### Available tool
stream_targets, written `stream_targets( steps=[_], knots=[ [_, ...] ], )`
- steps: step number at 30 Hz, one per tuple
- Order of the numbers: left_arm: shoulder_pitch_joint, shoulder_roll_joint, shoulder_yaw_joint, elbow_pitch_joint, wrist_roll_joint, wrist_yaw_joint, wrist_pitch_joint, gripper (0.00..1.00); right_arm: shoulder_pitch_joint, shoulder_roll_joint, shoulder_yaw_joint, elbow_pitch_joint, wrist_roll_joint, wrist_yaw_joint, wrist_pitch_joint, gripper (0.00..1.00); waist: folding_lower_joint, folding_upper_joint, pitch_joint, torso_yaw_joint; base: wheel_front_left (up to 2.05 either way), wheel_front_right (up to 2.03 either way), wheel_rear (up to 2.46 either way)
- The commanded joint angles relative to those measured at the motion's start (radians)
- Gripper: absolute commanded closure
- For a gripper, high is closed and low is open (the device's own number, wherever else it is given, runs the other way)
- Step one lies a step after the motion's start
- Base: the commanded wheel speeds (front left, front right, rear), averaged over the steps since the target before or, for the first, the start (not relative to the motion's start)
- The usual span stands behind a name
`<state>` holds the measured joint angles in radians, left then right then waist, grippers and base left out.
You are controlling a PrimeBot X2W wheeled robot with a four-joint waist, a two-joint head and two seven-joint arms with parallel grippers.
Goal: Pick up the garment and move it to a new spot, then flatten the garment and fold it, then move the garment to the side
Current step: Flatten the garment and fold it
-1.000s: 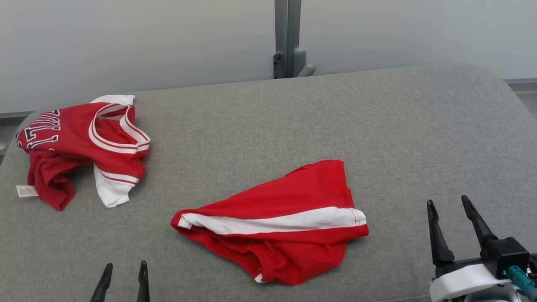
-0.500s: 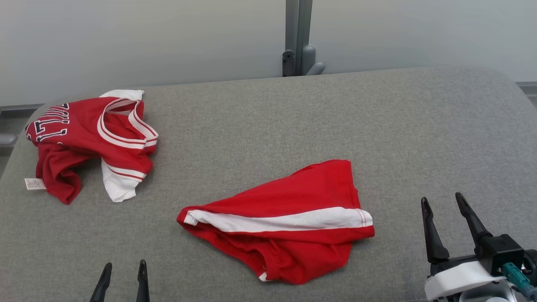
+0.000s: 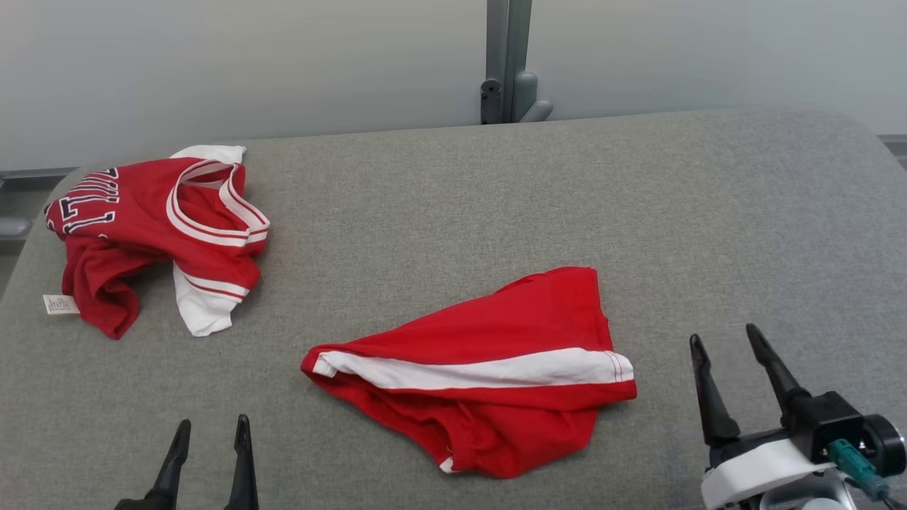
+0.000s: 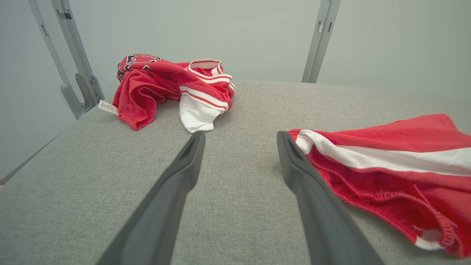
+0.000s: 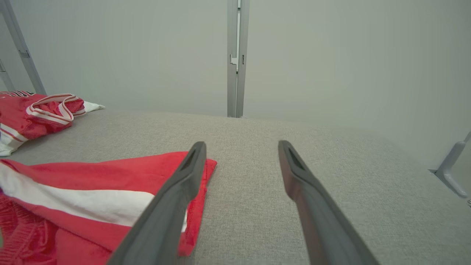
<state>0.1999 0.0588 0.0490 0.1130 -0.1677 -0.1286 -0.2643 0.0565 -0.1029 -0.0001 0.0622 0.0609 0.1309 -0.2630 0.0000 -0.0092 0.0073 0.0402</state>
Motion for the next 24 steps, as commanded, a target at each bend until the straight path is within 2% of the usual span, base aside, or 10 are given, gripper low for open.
stream_targets(
  steps=[1, 6, 8, 9, 14, 24],
  knots=[
    [-0.021, -0.001, -0.005, -0.004, 0.003, -0.002, 0.0, 0.0, 0.0, -0.008, 0.011, 0.016, 0.011, 0.0, -0.003, 0.0, 0.0, 0.0092, 0.004, 0.004, 0.0, 0.0, 0.0],
    [-0.067, -0.005, -0.078, 0.047, -0.073, -0.002, 0.017, 0.0, -0.028, -0.03, 0.103, 0.113, 0.062, 0.0, -0.003, 0.0, 0.0, 0.0092, 0.033, 0.011, 0.0, 0.0, 0.0],
    [-0.088, -0.005, -0.097, 0.068, -0.123, -0.002, 0.062, 0.0, -0.048, -0.049, 0.166, 0.171, 0.091, 0.0, -0.003, 0.0, 0.0, 0.0092, 0.048, 0.011, 0.0, 0.0, 0.0],
    [-0.115, -0.006, -0.115, 0.079, -0.191, 0.004, 0.11, 0.0, -0.083, -0.061, 0.208, 0.227, 0.118, 0.0, 0.002, 0.0, 0.0, 0.0092, 0.065, 0.01, 0.0, 0.0, 0.0],
    [-0.181, -0.007, -0.174, 0.097, -0.313, 0.044, 0.225, 0.0, -0.183, -0.077, 0.305, 0.295, 0.198, 0.0, 0.065, 0.0, 0.0, 0.0092, 0.114, 0.002, 0.0, 0.0, 0.0],
    [-0.269, -0.007, -0.234, 0.106, -0.34, 0.08, 0.335, 0.0, -0.28, -0.126, 0.41, 0.282, 0.356, 0.0, 0.218, 0.0, 0.0, 0.0092, 0.16, 0.002, 0.0, 0.0, 0.0]
  ],
)
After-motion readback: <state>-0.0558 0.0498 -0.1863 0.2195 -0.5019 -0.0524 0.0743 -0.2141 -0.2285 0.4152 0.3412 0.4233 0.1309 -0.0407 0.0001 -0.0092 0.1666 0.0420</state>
